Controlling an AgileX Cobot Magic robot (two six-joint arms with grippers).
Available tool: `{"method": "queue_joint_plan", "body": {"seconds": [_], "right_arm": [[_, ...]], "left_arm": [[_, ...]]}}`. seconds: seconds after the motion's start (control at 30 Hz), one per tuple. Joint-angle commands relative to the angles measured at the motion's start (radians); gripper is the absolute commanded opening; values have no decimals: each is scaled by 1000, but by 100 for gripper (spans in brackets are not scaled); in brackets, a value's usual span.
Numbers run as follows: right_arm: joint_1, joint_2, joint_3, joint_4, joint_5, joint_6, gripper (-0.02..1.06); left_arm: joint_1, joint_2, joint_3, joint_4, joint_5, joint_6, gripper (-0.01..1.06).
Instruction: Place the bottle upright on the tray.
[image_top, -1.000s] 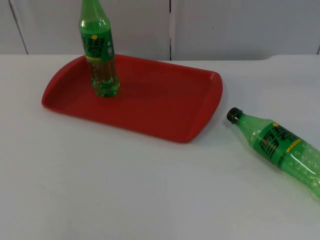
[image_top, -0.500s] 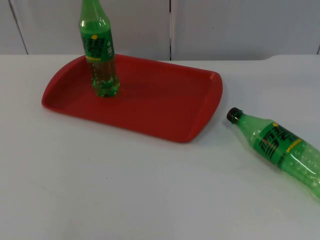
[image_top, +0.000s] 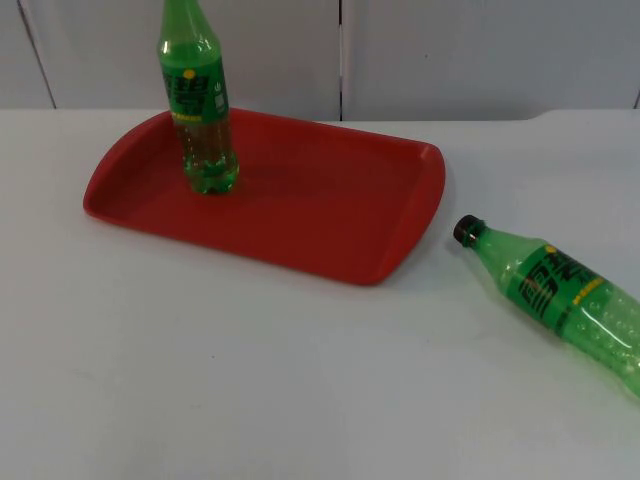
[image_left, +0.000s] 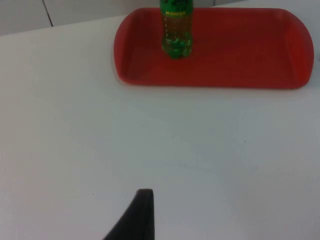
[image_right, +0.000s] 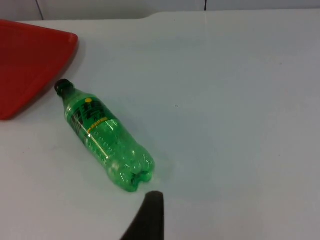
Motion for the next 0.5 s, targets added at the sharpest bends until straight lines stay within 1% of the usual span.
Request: {"method": "queue_joint_plan", "body": {"seconds": [0.0, 0.03, 0.13, 0.2, 0.23, 0.37, 0.4, 0.47], "right_arm": [[1, 96, -59, 2, 27, -14, 85], [1, 96, -59, 2, 27, -14, 85], [1, 230, -131, 6, 52, -14, 85], [1, 340, -174, 6, 52, -24, 85], [1, 340, -174, 6, 52, -24, 85], [1, 577, -250, 6, 48, -77, 85], [1, 577, -250, 6, 48, -77, 85], [1, 686, -279, 19, 33, -100, 85]], "left_arm": [[-7, -4, 5, 4, -1, -6, 105], [-7, -4, 5, 4, -1, -6, 105], [-7, -4, 5, 4, -1, -6, 105], [-7, -4, 5, 4, -1, -6, 105], [-7, -4, 5, 4, -1, -6, 105], [-7, -4, 5, 4, -1, -6, 105], [-7, -4, 5, 4, -1, -6, 105], [-7, -4, 5, 4, -1, -6, 105]]}}
